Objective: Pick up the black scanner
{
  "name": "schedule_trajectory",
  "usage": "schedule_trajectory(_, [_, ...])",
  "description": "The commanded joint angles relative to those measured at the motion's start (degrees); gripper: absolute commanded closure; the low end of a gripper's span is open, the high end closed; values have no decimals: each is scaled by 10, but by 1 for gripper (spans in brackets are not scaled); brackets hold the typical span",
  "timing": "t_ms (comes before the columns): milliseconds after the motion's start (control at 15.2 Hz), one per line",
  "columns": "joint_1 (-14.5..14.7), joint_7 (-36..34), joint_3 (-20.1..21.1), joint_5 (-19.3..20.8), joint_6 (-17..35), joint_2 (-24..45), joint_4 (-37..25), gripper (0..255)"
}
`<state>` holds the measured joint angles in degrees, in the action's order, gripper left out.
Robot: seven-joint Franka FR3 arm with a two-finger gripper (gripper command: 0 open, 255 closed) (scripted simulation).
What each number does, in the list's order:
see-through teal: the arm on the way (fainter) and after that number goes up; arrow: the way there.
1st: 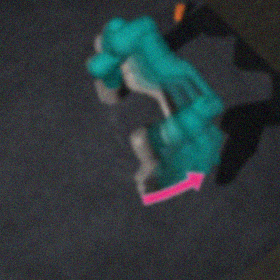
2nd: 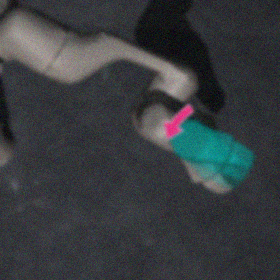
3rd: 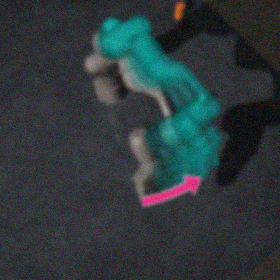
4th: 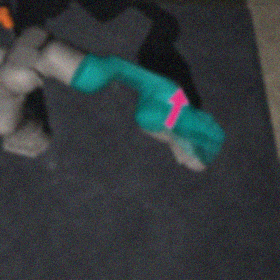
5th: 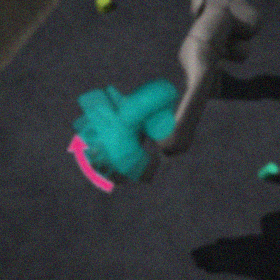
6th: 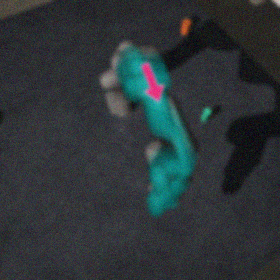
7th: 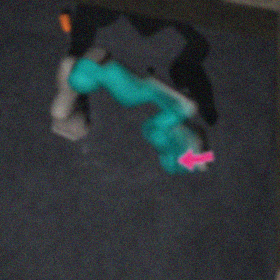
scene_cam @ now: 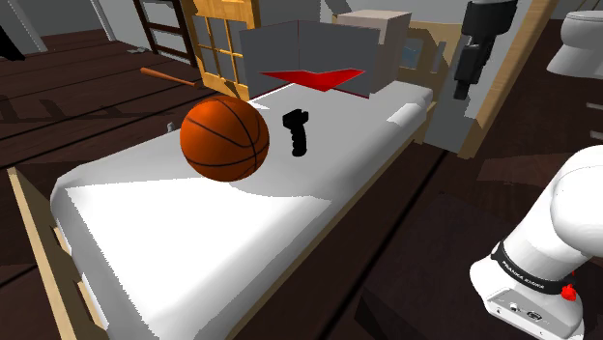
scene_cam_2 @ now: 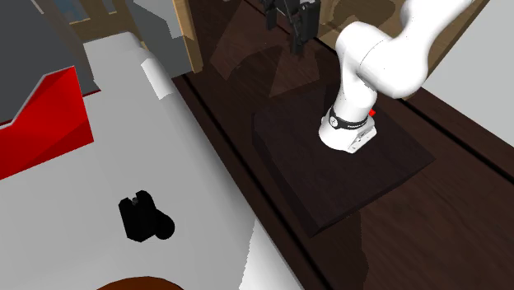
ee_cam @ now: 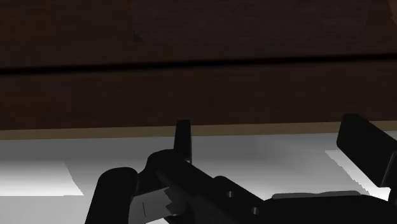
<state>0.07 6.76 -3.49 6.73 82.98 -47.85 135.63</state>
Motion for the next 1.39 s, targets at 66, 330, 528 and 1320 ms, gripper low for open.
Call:
schedule_trajectory(66, [-2,-26,11,-12,11,12,0,0])
schedule_trajectory(330, [-9,-126,55,-52,58,68,-12,0])
schedule_trajectory(528, [-16,-198,85,-76,94,118,-30,0])
schedule_trajectory(1320, [-50,-474,173,-97,205,358,-181,0])
